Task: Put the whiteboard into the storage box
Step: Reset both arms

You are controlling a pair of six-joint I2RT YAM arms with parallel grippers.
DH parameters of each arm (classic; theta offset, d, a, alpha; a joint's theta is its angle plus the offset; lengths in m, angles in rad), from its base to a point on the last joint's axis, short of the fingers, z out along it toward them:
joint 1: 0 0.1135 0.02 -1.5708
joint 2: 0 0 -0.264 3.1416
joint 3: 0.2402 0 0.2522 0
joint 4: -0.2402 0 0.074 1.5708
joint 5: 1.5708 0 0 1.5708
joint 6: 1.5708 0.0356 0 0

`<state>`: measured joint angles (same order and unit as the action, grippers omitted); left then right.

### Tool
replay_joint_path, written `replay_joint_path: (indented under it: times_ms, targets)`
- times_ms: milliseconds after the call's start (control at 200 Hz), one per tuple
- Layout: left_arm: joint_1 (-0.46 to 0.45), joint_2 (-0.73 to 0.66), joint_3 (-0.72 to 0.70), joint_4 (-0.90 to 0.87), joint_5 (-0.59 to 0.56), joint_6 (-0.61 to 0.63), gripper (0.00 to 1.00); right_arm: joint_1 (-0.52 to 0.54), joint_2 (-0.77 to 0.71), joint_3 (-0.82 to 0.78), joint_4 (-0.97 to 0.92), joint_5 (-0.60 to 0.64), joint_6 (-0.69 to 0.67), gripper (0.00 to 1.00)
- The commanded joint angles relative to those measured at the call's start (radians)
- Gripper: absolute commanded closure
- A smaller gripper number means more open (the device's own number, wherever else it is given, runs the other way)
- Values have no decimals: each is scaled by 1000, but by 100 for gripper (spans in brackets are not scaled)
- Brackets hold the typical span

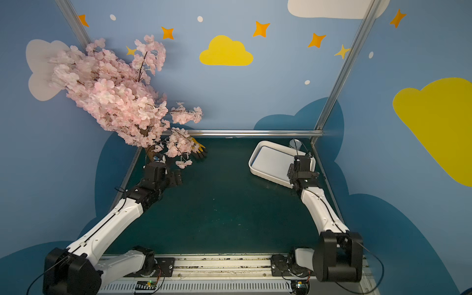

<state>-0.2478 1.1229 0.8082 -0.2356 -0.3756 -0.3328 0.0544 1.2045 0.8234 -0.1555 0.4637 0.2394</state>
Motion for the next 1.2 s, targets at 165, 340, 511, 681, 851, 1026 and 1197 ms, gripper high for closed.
replay_joint_path:
  times_ms: [165,340,511,681,851,1026,1197]
  targets:
    - [154,37,-135,219,-37,22,0,4,-184,-319,394,-71,-37,15]
    - [228,155,-139,278,-31,59,0,3,-135,-394,507,-71,-66,15]
    - [238,256,-191,436,50,140,0,-14,-69,-492,732,-124,-112,15]
    - [246,316,-231,555,138,203,0,-39,47,-488,828,-180,-123,15]
    - [326,313,-310,773,347,240,0,-26,152,-480,939,-268,-162,15]
    - [307,422,-395,1030,468,320,0,-11,256,-505,1079,-298,-192,15]
    - [305,421,-389,1016,461,317,0,33,336,-495,1145,-301,-255,14]
